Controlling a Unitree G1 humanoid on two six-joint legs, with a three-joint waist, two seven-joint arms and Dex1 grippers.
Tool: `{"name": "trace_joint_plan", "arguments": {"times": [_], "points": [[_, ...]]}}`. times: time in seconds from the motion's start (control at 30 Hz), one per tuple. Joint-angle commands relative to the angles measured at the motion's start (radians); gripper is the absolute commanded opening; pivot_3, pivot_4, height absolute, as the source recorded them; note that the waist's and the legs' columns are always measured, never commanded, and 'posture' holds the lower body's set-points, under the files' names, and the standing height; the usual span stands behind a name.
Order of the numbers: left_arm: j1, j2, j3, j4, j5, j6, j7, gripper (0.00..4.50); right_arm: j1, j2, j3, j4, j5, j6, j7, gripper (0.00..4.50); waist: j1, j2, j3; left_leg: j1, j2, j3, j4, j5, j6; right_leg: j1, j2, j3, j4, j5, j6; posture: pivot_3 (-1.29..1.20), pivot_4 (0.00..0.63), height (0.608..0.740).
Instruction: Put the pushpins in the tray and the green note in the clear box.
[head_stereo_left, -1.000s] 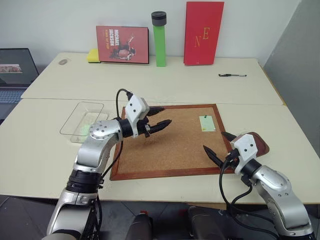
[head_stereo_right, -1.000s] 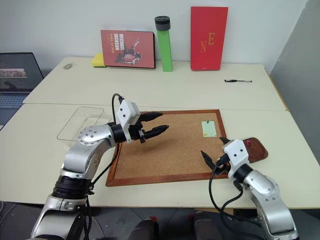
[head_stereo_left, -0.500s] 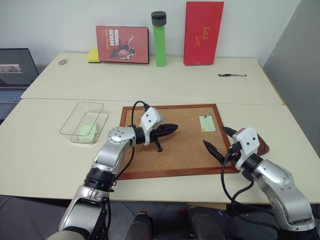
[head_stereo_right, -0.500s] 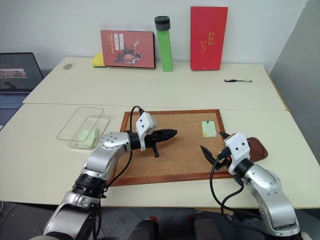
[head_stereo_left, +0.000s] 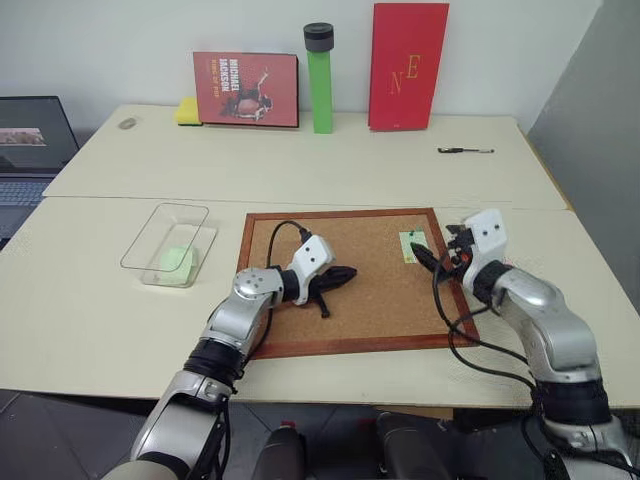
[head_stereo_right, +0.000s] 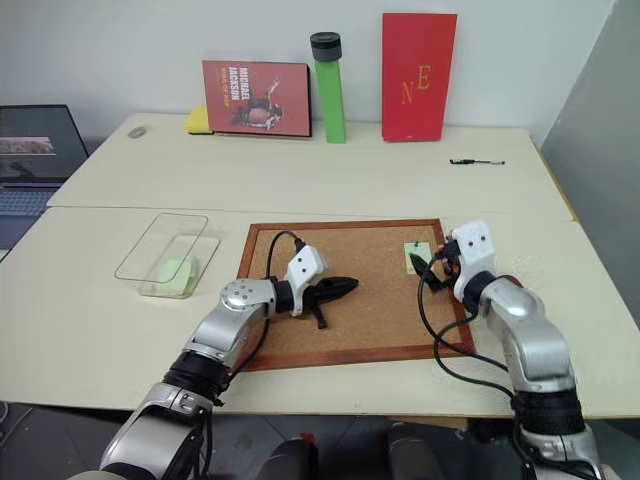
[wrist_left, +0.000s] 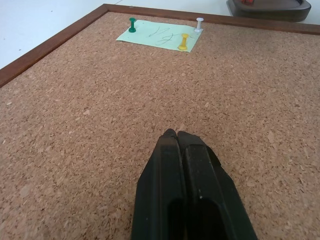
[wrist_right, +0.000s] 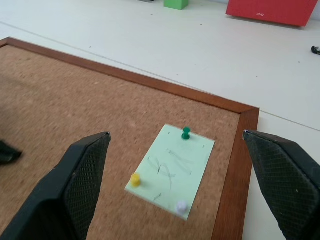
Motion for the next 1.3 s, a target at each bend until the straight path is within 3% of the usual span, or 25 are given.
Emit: {"name": "trace_joint_plan", "arguments": {"times": [0.03,0.23,0.4,0.5,0.73,1.17,1.3], "points": [[0.011,0.006,-0.002,-0.008,0.009,-0.001,-0.008,0.04,-0.114,0.020,0.012,0.162,-0.030,-0.048,-0.005,4.50,-0.001,0.000,0.000,0.000,0.000,0.000,0.000,0.000,0.000,0.000,0.000,0.000,0.000,0.000,0.000,0.00,0.150,0.740],[0.016,0.010,0.001,-0.020,0.012,0.007,-0.006,0.04,-0.228,0.052,0.042,0.416,-0.082,-0.163,0.002,4.50,-0.002,0.000,0.000,0.000,0.000,0.000,0.000,0.000,0.000,0.000,0.000,0.000,0.000,0.000,0.000,0.00,0.150,0.740],[0.022,0.017,0.004,-0.038,0.013,0.014,-0.004,0.04,-0.260,0.068,0.050,0.515,-0.109,-0.228,0.005,4.50,-0.002,0.000,0.000,0.000,0.000,0.000,0.000,0.000,0.000,0.000,0.000,0.000,0.000,0.000,0.000,0.00,0.150,0.740],[0.026,0.022,0.008,-0.044,0.013,0.019,-0.003,0.00,-0.263,0.074,0.053,0.539,-0.122,-0.251,0.008,4.13,-0.003,0.000,0.000,0.000,0.000,0.000,-0.001,0.000,0.000,0.000,0.000,0.000,0.000,0.000,0.000,0.00,0.150,0.740],[0.031,0.027,0.013,-0.052,0.013,0.024,0.006,0.00,-0.264,0.083,0.062,0.571,-0.143,-0.283,0.019,2.49,-0.008,0.000,0.000,0.000,0.000,0.000,-0.001,0.000,0.000,0.000,0.000,0.000,0.000,0.000,0.000,0.00,0.150,0.740],[0.039,0.046,0.013,-0.049,0.013,0.025,0.009,0.00,-0.287,0.105,0.059,0.608,-0.162,-0.323,0.025,0.03,-0.026,0.000,0.000,0.000,0.000,0.000,0.000,0.000,0.000,0.000,0.000,0.000,0.001,0.000,0.000,0.00,0.150,0.740],[0.045,0.051,0.009,-0.052,0.017,0.030,0.008,0.00,-0.286,0.108,0.058,0.595,-0.164,-0.328,0.026,0.03,-0.026,0.000,0.000,0.001,0.000,0.000,0.000,0.000,0.000,0.000,0.000,0.000,0.001,0.000,0.000,0.00,0.150,0.740]]}}
